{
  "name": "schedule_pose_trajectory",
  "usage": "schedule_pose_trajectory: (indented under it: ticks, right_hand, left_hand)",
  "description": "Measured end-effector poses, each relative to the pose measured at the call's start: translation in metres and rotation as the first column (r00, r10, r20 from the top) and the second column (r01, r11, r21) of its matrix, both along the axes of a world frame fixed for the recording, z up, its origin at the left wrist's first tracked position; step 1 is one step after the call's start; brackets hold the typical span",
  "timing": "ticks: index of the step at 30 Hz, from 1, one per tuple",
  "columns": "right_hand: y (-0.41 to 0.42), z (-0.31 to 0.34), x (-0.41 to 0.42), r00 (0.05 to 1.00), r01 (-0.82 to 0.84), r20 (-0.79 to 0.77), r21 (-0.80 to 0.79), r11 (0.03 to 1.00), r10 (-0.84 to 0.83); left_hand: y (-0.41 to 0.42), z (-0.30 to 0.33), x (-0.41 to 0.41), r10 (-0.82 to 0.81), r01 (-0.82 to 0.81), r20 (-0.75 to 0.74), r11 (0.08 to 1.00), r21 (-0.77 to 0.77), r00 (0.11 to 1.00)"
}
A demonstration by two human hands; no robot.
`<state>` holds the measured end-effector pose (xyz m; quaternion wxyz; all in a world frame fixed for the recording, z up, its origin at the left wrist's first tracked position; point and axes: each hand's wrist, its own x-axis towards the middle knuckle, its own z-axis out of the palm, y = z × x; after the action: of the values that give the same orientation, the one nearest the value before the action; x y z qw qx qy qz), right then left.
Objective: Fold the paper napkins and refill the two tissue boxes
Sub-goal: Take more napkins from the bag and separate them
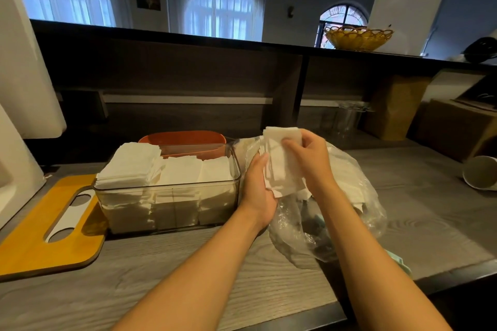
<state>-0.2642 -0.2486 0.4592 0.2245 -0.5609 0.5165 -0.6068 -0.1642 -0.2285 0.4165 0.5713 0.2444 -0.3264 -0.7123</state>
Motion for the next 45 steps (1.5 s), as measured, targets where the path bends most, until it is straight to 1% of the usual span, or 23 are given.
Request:
schedule_pose_trajectory:
  ticks: [2,4,7,8,12,13,17,19,22,26,29,31,33,35,36,37,40,42,45]
  right_hand:
    - [-0.003,-0.003,0.000,0.998,-0.001,-0.056,-0.001,1.000,0.001]
    - [-0.005,-0.002,-0.001,0.998,-0.024,-0.058,0.039,0.999,0.026]
    - [-0.005,0.001,-0.005,0.995,-0.100,0.042,0.143,0.985,0.095]
    - [-0.003,0.003,-0.006,0.992,-0.111,0.082,0.145,0.983,0.100]
    - [-0.002,0.004,-0.011,0.982,-0.014,0.187,0.011,1.000,0.012]
    - [-0.002,0.004,-0.011,0.976,-0.004,0.218,-0.003,1.000,0.004]
    - [0.001,0.002,-0.012,0.954,-0.002,0.301,0.031,1.000,-0.007]
    - [0.002,0.002,-0.013,0.942,-0.007,0.337,0.015,1.000,0.001]
    - [0.001,0.004,-0.014,0.947,0.008,0.320,-0.012,1.000,-0.004]
    - [0.002,0.004,-0.010,0.969,0.046,0.248,-0.094,0.995,-0.021]
    - [0.005,0.008,-0.010,0.967,0.056,0.254,-0.196,0.979,-0.004]
    - [0.007,0.012,-0.012,0.947,0.058,0.320,-0.231,0.971,0.020]
    - [0.010,0.017,-0.013,0.890,-0.017,0.441,-0.228,0.973,0.119]
    - [0.012,0.018,-0.013,0.848,-0.115,0.492,-0.191,0.975,0.196]
    - [0.012,0.017,-0.011,0.856,-0.133,0.481,-0.155,0.979,0.192]
    - [0.011,0.014,-0.007,0.876,-0.117,0.457,-0.114,0.987,0.156]
    - [0.006,-0.002,0.007,0.928,0.043,0.372,-0.045,0.998,-0.023]
    - [0.004,-0.012,0.015,0.941,0.134,0.319,-0.051,0.990,-0.111]
    - [0.002,-0.017,0.016,0.962,0.181,0.220,-0.060,0.982,-0.164]
  left_hand:
    - [-0.001,-0.002,-0.001,0.036,-0.032,0.095,0.998,-0.045,0.995]
    - [-0.001,-0.003,-0.002,0.081,-0.068,0.144,0.994,-0.091,0.986]
    - [0.001,-0.001,-0.001,0.112,-0.088,0.162,0.985,-0.149,0.980]
    - [0.001,-0.001,0.000,0.114,-0.090,0.161,0.984,-0.151,0.980]
    - [0.005,0.001,0.002,0.017,-0.012,0.048,0.994,-0.104,0.999]
    - [0.006,0.002,0.003,-0.009,0.011,0.021,0.995,-0.095,1.000]
    - [0.009,0.003,0.005,-0.070,0.069,-0.016,0.996,-0.060,0.997]
    - [0.011,0.004,0.004,-0.093,0.091,-0.045,0.995,-0.038,0.995]
    - [0.009,0.005,0.003,-0.116,0.127,-0.159,0.990,0.056,0.980]
    - [0.002,0.001,0.003,-0.134,0.150,-0.191,0.986,0.075,0.972]
    - [0.001,0.000,0.003,-0.131,0.150,-0.181,0.984,0.093,0.975]
    - [-0.001,-0.001,0.003,-0.115,0.134,-0.190,0.987,0.091,0.975]
    - [-0.002,-0.003,0.003,-0.101,0.125,-0.213,0.987,0.099,0.972]
    - [0.000,-0.002,0.003,-0.090,0.113,-0.219,0.989,0.096,0.972]
    - [0.001,-0.002,0.004,-0.081,0.101,-0.215,0.991,0.084,0.973]
    - [0.001,-0.002,0.004,-0.069,0.088,-0.217,0.993,0.077,0.974]
    - [0.004,0.003,0.004,-0.023,0.041,-0.201,0.995,0.088,0.979]
    - [0.005,0.004,0.002,-0.010,0.020,-0.138,0.997,0.075,0.990]
    - [0.004,0.000,-0.002,0.057,-0.057,-0.020,0.998,0.035,0.998]
